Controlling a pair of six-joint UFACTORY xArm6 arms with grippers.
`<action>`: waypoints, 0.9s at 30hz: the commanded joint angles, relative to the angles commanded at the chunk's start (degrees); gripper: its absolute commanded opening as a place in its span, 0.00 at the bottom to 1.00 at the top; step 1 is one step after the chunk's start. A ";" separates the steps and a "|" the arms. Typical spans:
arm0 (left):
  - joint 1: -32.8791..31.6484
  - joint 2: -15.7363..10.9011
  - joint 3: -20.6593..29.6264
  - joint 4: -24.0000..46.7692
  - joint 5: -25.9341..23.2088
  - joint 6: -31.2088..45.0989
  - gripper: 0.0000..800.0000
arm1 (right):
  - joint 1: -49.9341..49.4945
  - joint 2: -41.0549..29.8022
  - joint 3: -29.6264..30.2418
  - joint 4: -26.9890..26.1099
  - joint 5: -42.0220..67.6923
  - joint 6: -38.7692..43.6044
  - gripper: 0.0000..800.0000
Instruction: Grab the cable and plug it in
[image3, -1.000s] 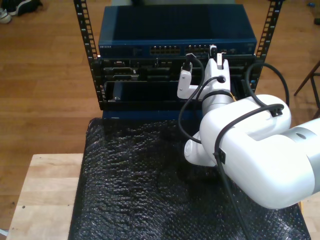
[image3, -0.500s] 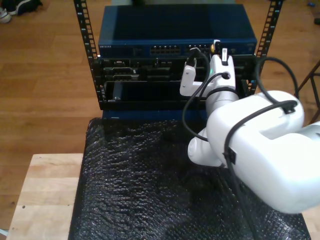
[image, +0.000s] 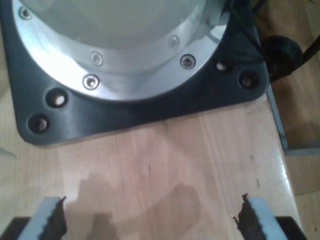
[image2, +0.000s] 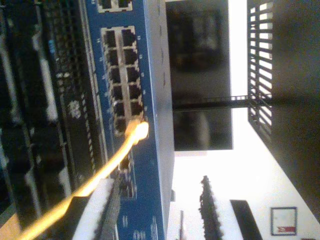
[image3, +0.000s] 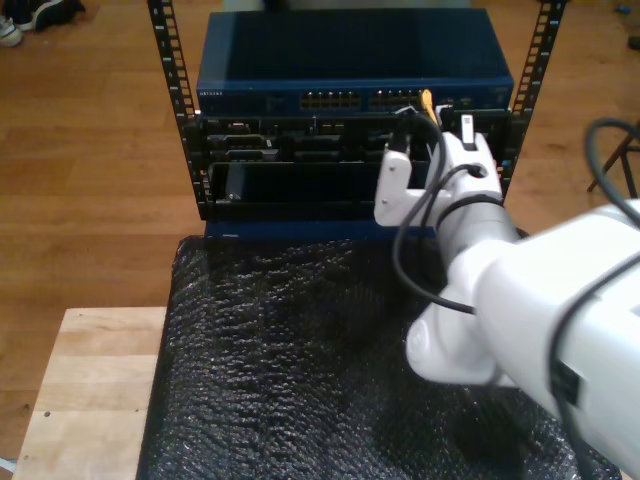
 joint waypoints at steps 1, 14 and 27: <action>0.00 0.00 0.00 0.00 0.00 0.00 1.00 | -0.09 -2.20 1.49 0.00 1.49 0.00 0.53; 0.00 0.00 0.00 0.00 0.00 0.00 1.00 | -11.87 -26.37 8.97 -0.79 30.95 -2.46 0.68; 0.00 0.00 0.00 0.00 0.00 0.00 1.00 | -35.25 -39.91 5.71 -2.46 70.59 -14.95 0.96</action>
